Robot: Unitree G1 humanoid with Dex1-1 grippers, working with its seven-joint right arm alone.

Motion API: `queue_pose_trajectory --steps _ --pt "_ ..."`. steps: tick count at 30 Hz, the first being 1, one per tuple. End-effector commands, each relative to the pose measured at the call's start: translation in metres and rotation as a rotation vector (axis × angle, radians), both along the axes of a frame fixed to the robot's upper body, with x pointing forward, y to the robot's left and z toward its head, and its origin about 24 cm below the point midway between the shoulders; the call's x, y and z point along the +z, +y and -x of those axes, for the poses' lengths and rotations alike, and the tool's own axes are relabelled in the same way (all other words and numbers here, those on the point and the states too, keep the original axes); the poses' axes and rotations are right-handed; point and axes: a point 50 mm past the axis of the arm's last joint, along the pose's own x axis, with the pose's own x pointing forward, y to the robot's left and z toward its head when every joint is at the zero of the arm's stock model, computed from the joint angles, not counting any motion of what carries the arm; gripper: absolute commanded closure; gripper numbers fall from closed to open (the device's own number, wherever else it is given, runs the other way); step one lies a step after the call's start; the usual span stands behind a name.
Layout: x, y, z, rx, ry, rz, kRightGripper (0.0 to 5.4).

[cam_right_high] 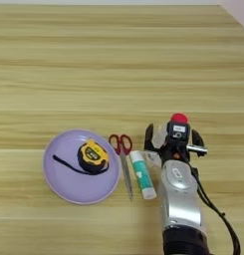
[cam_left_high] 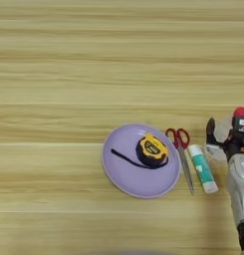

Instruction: Move the objects on the table

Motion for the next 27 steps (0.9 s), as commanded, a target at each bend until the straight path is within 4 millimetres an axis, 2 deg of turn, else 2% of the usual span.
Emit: queue_pose_trajectory --steps 1,27 --pt "0.0316 -0.006 -0.0182 0.019 -0.129 0.051 0.03" --pt "0.0246 -0.0072 -0.0189 0.023 -0.106 0.034 0.03"
